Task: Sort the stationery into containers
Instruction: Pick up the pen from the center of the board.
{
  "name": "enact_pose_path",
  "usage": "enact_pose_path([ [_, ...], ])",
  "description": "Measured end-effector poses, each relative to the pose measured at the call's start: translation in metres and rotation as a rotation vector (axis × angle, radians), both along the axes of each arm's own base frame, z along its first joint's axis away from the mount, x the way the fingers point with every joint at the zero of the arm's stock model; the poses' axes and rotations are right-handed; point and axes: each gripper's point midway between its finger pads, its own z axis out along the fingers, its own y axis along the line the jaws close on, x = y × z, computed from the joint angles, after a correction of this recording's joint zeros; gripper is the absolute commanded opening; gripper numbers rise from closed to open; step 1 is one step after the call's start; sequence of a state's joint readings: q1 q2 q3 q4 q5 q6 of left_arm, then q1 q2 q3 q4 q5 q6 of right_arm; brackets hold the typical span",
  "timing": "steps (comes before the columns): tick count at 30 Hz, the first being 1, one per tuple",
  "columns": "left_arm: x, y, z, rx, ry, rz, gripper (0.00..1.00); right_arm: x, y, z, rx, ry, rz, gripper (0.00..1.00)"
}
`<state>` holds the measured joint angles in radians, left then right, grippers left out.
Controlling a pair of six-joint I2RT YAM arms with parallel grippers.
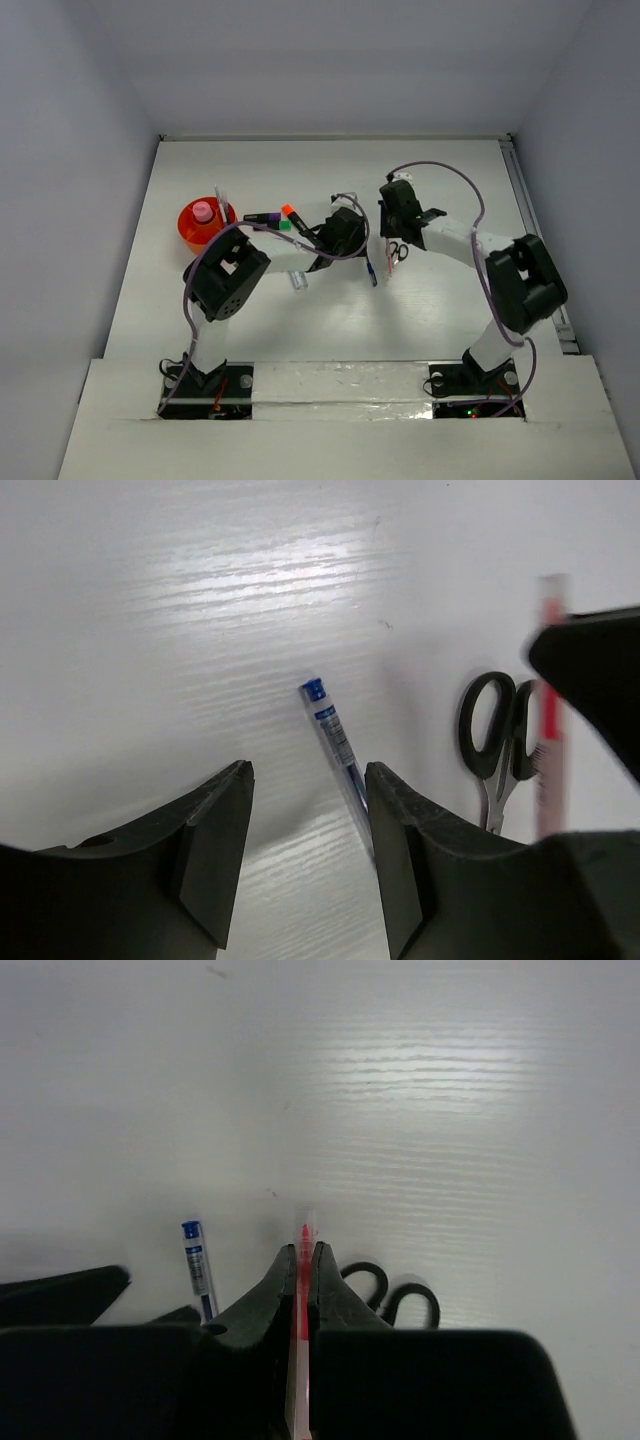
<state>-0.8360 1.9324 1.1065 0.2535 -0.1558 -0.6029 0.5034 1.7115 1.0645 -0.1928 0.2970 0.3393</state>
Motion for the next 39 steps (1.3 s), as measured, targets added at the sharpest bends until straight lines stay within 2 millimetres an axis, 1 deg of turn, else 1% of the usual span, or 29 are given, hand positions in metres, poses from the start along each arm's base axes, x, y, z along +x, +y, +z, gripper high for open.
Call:
enact_pose_path([
  [4,0.010,-0.009,-0.001,0.018,-0.018,0.007,0.42,-0.007,-0.007,0.042,0.056,-0.107,-0.025,0.00],
  [6,0.015,-0.013,-0.002,0.031,-0.033,0.013,0.40,-0.012,-0.010,0.055,0.082,-0.146,-0.032,0.00],
  [7,0.017,-0.013,-0.003,0.043,-0.039,0.018,0.39,-0.015,-0.012,0.059,0.091,-0.156,-0.036,0.00],
  [11,0.026,-0.016,-0.004,0.101,-0.070,0.041,0.35,-0.029,-0.019,0.064,0.104,-0.172,-0.043,0.00],
  [14,0.028,-0.017,-0.006,0.157,-0.090,0.053,0.30,-0.037,-0.023,0.069,0.118,-0.185,-0.046,0.00],
  [15,0.028,-0.018,-0.006,0.175,-0.096,0.056,0.26,-0.039,-0.024,0.073,0.125,-0.195,-0.047,0.00],
  [17,0.028,-0.020,-0.007,0.212,-0.113,0.061,0.23,-0.042,-0.026,0.083,0.142,-0.220,-0.047,0.00],
  [18,0.028,-0.021,-0.008,0.233,-0.121,0.064,0.15,-0.043,-0.026,0.089,0.152,-0.235,-0.046,0.00],
  [20,0.026,-0.021,-0.009,0.265,-0.132,0.066,0.08,-0.046,-0.027,0.098,0.168,-0.258,-0.046,0.00],
  [21,0.024,-0.021,-0.009,0.279,-0.135,0.065,0.03,-0.047,-0.028,0.101,0.174,-0.267,-0.046,0.00],
  [22,0.024,-0.021,-0.009,0.294,-0.140,0.067,0.00,-0.048,-0.028,0.105,0.178,-0.275,-0.046,0.00],
  [24,0.024,-0.020,-0.009,0.313,-0.147,0.072,0.00,-0.049,-0.029,0.111,0.188,-0.291,-0.045,0.00],
  [25,0.024,-0.019,-0.009,0.320,-0.149,0.074,0.03,-0.050,-0.029,0.113,0.193,-0.296,-0.043,0.00],
  [26,0.024,-0.018,-0.009,0.327,-0.150,0.074,0.07,-0.051,-0.029,0.114,0.195,-0.300,-0.043,0.00],
  [27,0.024,-0.017,-0.010,0.334,-0.150,0.075,0.19,-0.052,-0.030,0.114,0.197,-0.302,-0.043,0.00],
  [28,0.024,-0.016,-0.010,0.346,-0.149,0.074,0.21,-0.053,-0.031,0.115,0.197,-0.303,-0.042,0.00],
  [29,0.024,-0.015,-0.010,0.357,-0.150,0.074,0.17,-0.055,-0.031,0.115,0.199,-0.306,-0.042,0.00],
  [30,0.025,-0.014,-0.010,0.365,-0.151,0.076,0.10,-0.055,-0.032,0.115,0.200,-0.308,-0.042,0.00],
  [31,0.025,-0.013,-0.010,0.371,-0.152,0.076,0.00,-0.056,-0.031,0.116,0.204,-0.309,-0.040,0.00],
  [37,0.027,-0.008,-0.007,0.390,-0.170,0.083,0.00,-0.060,-0.031,0.124,0.228,-0.336,-0.030,0.00],
  [38,0.028,-0.005,-0.007,0.397,-0.172,0.085,0.00,-0.061,-0.031,0.123,0.231,-0.336,-0.028,0.00],
  [39,0.028,0.006,-0.004,0.403,-0.170,0.095,0.00,-0.062,-0.031,0.122,0.234,-0.335,-0.026,0.00],
])
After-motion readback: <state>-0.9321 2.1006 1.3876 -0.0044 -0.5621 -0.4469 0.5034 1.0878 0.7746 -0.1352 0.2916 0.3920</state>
